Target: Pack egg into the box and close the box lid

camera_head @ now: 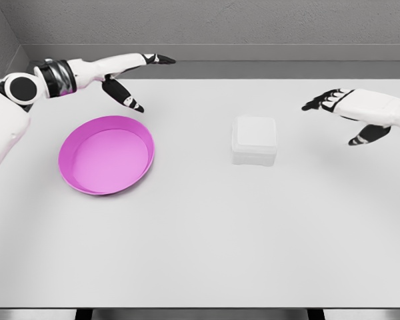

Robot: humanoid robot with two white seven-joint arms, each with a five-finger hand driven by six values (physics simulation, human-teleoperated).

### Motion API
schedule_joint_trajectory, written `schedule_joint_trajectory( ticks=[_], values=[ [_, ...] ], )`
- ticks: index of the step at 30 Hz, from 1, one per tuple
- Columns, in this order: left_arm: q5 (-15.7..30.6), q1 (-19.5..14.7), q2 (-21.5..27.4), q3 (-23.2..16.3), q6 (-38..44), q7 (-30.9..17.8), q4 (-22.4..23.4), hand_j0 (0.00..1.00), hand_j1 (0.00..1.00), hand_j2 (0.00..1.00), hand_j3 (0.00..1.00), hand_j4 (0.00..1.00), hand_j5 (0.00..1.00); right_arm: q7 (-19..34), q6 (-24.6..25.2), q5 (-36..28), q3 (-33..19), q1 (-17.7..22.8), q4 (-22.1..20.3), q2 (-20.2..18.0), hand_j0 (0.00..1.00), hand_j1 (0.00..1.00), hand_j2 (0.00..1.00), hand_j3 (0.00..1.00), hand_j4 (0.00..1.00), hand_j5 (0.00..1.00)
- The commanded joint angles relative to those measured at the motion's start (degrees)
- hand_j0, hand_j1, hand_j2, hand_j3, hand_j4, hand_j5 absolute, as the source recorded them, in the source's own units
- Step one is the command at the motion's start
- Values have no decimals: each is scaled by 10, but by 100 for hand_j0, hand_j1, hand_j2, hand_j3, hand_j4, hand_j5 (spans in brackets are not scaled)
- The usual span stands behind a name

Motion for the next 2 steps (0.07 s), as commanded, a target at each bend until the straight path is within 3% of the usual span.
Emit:
schedule_joint_trajectory(
  ticks=[1,2],
  values=[
    [5,0,-2,2,2,0,4,100,100,100,100,100,100,0,2,-28,-10,0,30,-1,100,100,100,100,100,100],
    [5,0,-2,2,2,0,4,100,100,100,100,100,100,0,2,-28,-9,0,30,-1,100,100,100,100,100,100]
  ],
)
